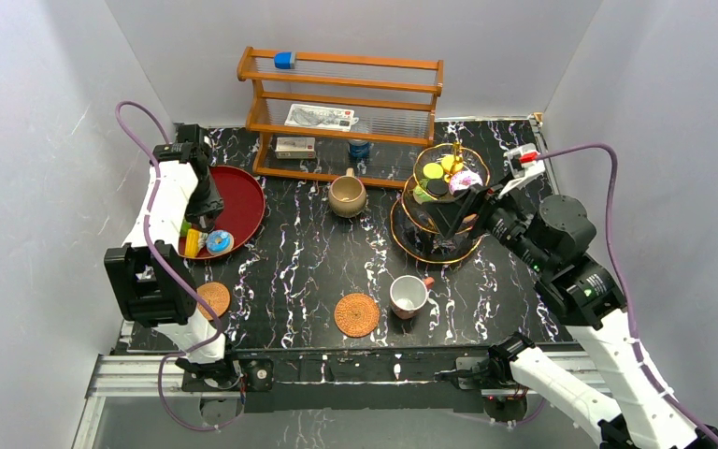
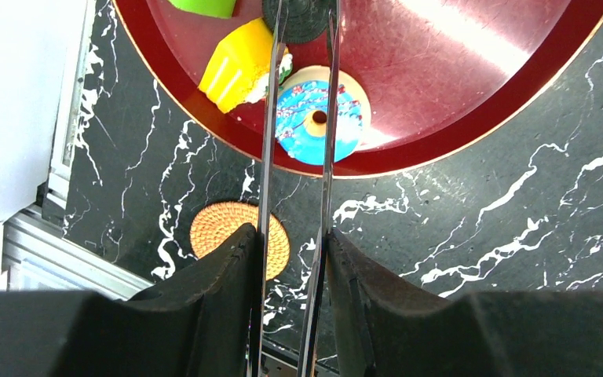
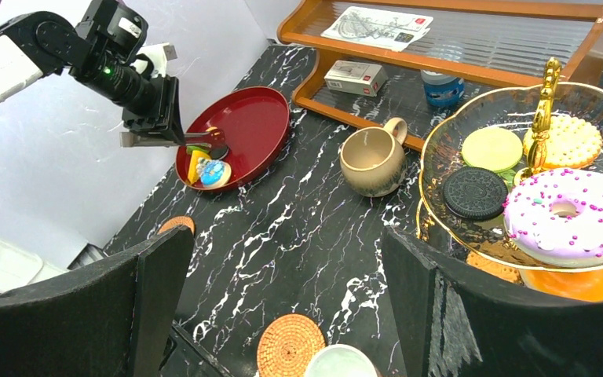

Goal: Serve the afternoon tea
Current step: Adjust the dessert on the tray.

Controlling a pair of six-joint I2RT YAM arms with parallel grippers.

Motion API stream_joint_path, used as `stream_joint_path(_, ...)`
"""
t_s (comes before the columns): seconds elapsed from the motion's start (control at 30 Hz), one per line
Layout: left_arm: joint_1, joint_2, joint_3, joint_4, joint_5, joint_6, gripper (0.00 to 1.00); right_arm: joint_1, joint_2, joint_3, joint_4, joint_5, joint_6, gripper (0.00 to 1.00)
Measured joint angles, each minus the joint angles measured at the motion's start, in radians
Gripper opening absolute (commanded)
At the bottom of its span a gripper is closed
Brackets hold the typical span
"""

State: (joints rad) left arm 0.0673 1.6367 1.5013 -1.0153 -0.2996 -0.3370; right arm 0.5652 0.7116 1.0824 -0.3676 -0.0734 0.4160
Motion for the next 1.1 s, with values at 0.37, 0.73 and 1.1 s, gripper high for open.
stream_joint_path(0.37,-0.005,0.019,-0.005,-0.014,-0.005,0.001,0.37,0.000,0.032,0.002,0.002,-0.002,-0.001,0.99)
stream_joint_path(0.73,-0.014,0.036,-0.023,0.050,0.112,-0.004,0.36,0.000,0.026,0.005,0.003,0.003,-0.001,0.99)
stream_joint_path(1.1,-0.024,0.036,-0.022,0.152,0.306,-0.011,0.38,0.000,-0.028,0.005,0.003,0.019,0.006,0.99)
